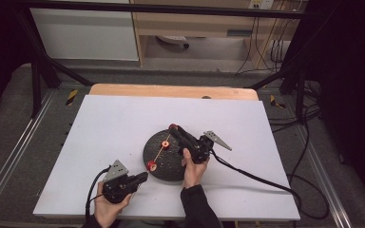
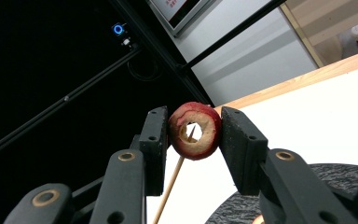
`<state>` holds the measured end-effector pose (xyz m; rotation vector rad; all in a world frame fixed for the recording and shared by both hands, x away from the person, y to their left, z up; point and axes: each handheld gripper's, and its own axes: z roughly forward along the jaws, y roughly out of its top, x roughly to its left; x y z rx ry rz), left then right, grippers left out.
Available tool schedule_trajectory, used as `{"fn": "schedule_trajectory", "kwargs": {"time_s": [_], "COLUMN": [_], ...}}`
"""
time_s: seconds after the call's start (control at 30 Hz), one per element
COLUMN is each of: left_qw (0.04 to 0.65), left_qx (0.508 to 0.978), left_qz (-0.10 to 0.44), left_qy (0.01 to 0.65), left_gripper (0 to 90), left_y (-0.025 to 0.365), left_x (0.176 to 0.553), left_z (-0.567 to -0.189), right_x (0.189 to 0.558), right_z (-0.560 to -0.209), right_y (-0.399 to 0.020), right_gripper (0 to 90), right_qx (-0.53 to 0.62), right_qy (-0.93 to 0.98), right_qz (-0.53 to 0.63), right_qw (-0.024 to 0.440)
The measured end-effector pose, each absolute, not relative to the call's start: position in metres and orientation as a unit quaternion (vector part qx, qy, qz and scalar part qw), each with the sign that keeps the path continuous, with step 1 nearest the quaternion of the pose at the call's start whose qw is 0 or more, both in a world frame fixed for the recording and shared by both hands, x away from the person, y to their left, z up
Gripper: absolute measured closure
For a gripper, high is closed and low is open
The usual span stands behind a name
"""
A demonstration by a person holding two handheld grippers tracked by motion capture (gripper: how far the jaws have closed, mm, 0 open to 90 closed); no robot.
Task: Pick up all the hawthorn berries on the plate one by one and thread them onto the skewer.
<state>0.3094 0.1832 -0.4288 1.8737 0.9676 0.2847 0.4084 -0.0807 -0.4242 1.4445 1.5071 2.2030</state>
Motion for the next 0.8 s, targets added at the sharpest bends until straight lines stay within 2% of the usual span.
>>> {"fn": "schedule_trajectory", "kwargs": {"time_s": [0.8], "left_qw": [0.496], "left_qx": [0.762], "left_qz": [0.125], "left_qy": [0.397], "left_gripper": [88.1], "left_y": [0.158], "left_x": [0.338], "left_z": [-0.404], "right_x": [0.402], "right_z": [-0.419], "right_y": [-0.082], "right_gripper": [63.3], "right_qx": [0.467], "right_qy": [0.502], "right_qz": [0.726], "right_qw": [0.047]}}
